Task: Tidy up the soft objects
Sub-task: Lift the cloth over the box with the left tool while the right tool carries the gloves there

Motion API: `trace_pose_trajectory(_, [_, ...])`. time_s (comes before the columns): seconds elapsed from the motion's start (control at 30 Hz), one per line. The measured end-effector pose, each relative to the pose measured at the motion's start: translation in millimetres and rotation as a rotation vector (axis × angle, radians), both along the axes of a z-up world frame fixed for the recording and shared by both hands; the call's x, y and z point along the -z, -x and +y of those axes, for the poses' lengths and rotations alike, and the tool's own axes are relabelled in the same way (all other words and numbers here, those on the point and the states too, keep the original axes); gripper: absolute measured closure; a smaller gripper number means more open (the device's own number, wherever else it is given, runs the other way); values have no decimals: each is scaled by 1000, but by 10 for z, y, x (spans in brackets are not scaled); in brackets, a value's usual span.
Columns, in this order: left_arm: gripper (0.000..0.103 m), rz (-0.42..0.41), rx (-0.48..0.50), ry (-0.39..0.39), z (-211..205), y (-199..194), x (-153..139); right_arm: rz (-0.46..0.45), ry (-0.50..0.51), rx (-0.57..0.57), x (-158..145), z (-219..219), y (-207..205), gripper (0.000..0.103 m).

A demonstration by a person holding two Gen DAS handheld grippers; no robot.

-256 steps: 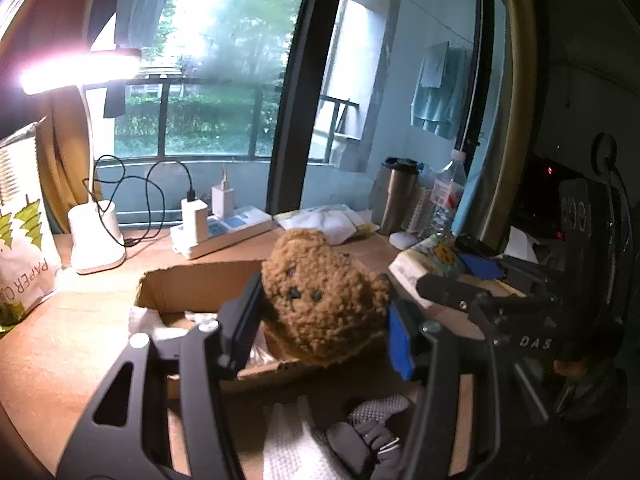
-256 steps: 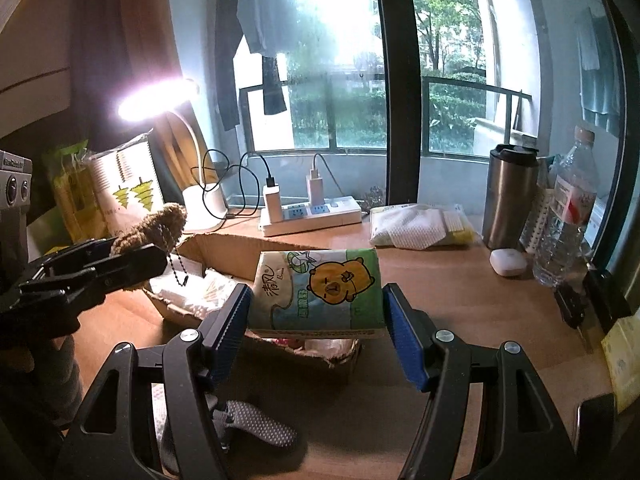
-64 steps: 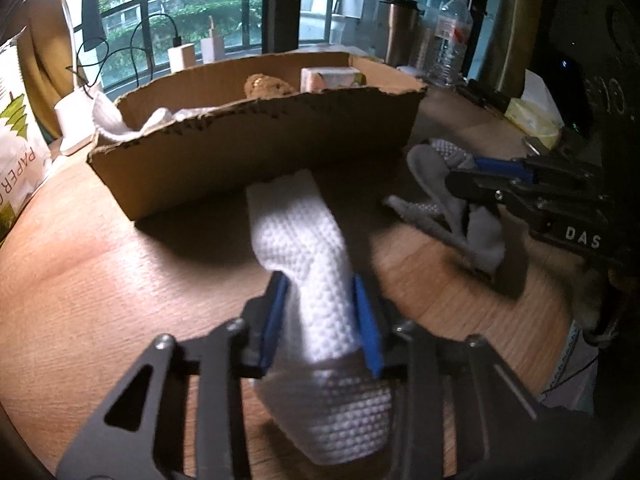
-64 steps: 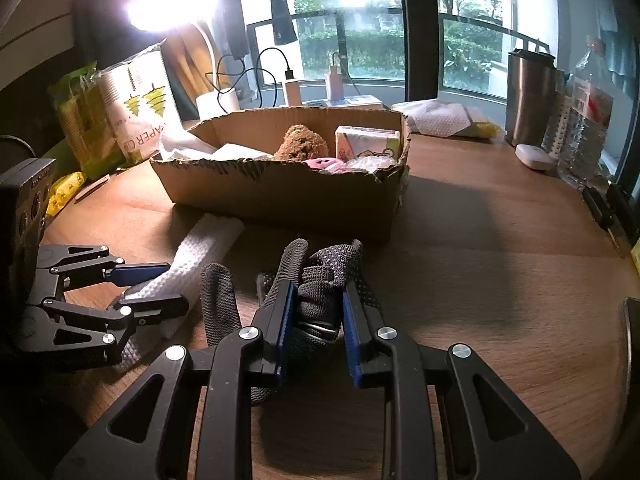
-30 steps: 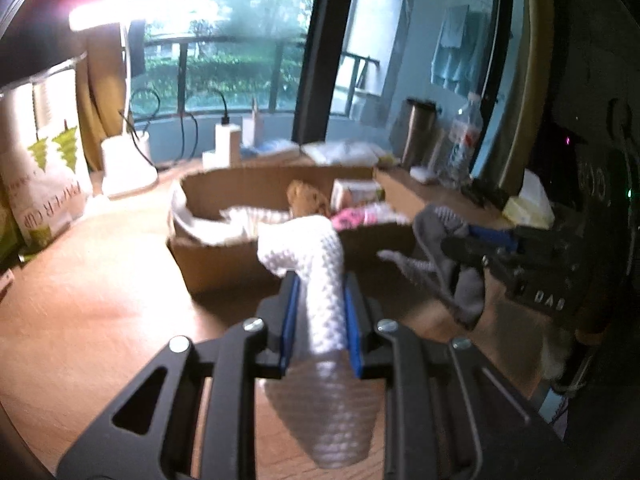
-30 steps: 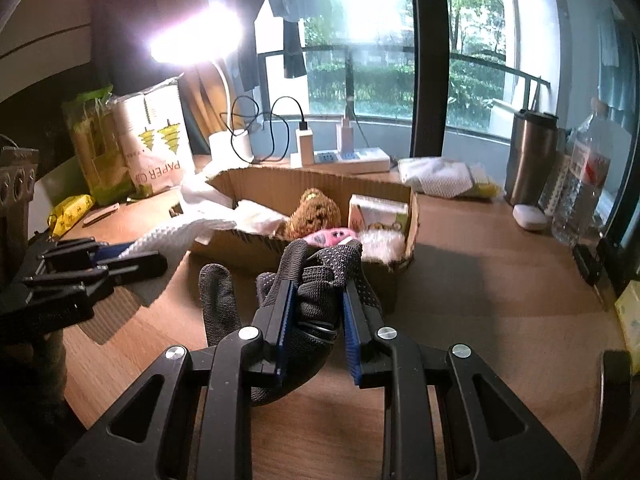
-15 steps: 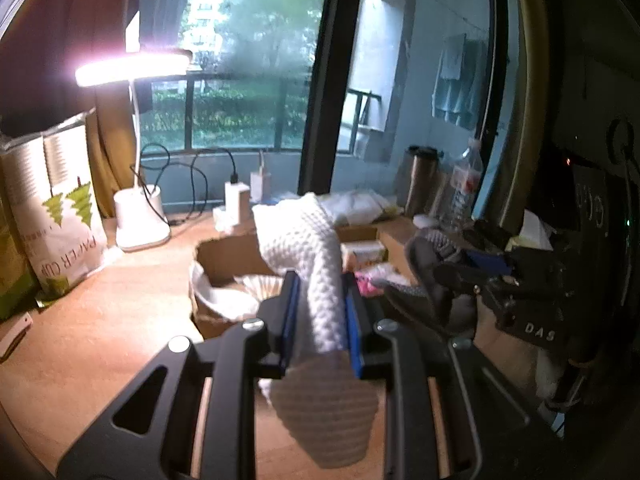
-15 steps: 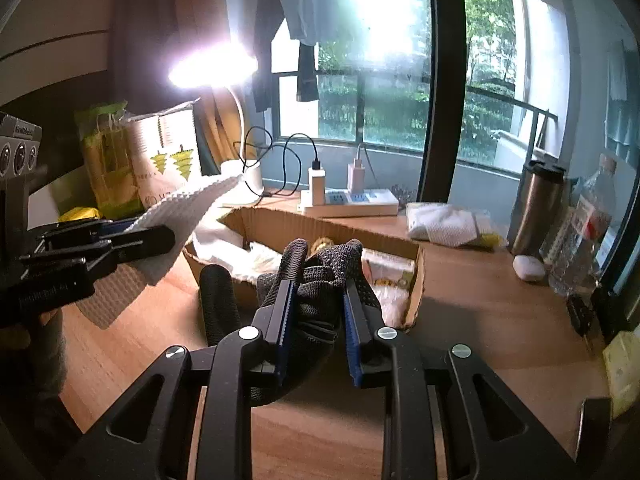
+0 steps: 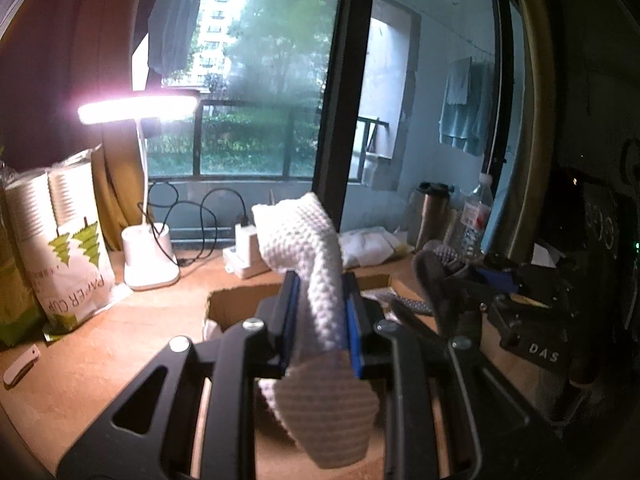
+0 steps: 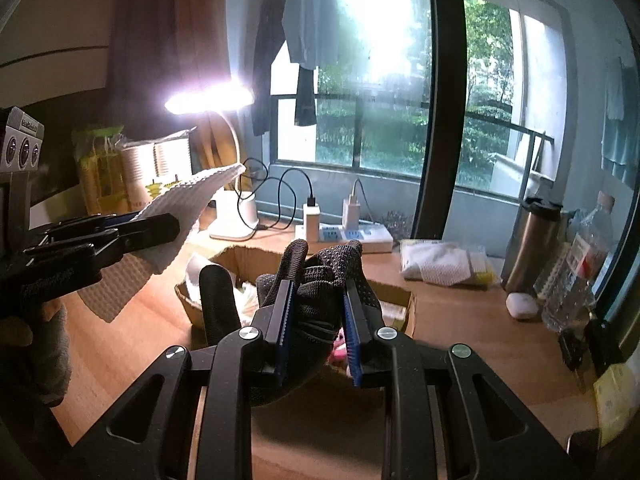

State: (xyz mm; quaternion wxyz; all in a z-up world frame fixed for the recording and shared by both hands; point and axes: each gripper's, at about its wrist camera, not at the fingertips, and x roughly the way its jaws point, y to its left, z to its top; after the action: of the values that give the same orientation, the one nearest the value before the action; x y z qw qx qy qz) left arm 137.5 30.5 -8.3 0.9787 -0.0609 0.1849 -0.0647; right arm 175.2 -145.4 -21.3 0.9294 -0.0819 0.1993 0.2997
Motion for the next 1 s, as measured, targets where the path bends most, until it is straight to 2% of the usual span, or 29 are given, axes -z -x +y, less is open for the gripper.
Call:
trace_pose_trajectory(0.43, [81, -26, -31, -2, 76, -260, -14, -45, -8, 9, -91, 87, -301, 78])
trace_pose_trajectory(0.8, [81, 30, -13, 23, 73, -499, 156, -26, -2, 31, -16, 101, -459, 78])
trace_pose_trajectory(1.0, [81, 92, 6, 29, 20, -628, 314, 0, -1, 42, 67, 135, -539, 78])
